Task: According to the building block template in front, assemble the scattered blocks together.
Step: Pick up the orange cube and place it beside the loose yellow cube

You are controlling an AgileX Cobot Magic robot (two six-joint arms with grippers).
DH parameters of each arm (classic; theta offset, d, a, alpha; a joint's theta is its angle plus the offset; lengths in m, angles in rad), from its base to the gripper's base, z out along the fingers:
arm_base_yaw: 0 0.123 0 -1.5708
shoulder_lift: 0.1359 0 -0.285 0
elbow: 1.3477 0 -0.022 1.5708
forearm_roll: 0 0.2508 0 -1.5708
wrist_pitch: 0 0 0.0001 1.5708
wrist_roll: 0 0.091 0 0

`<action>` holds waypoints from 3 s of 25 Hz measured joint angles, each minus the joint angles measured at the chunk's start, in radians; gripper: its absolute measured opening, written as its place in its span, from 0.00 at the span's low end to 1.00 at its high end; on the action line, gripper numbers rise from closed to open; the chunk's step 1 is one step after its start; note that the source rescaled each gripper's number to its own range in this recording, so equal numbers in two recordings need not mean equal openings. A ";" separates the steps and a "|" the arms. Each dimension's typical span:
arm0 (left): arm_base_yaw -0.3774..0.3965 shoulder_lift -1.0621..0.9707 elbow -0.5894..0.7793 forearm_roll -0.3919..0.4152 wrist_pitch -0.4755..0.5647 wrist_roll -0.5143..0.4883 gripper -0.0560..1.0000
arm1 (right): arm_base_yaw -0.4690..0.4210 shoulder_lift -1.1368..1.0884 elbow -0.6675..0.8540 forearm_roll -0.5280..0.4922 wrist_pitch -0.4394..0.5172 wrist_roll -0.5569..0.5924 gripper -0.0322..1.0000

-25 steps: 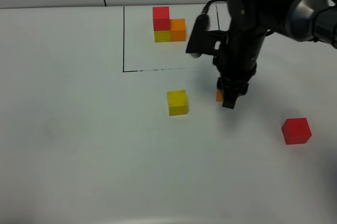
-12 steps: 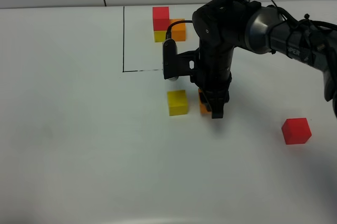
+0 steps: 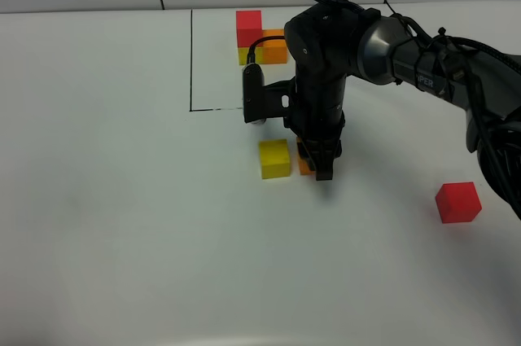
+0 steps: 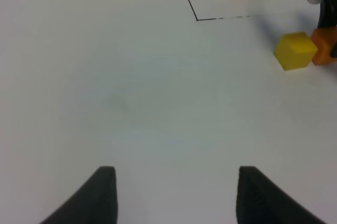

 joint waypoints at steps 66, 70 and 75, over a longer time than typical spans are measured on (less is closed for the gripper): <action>0.000 0.000 0.000 0.000 0.000 0.000 0.17 | -0.002 0.024 -0.009 0.068 -0.025 -0.030 0.04; 0.000 0.000 0.000 0.000 0.000 0.000 0.17 | -0.002 0.024 -0.009 0.068 -0.026 -0.028 0.04; 0.000 0.000 0.000 0.000 0.000 0.000 0.17 | -0.002 0.023 -0.009 0.075 -0.029 -0.027 0.05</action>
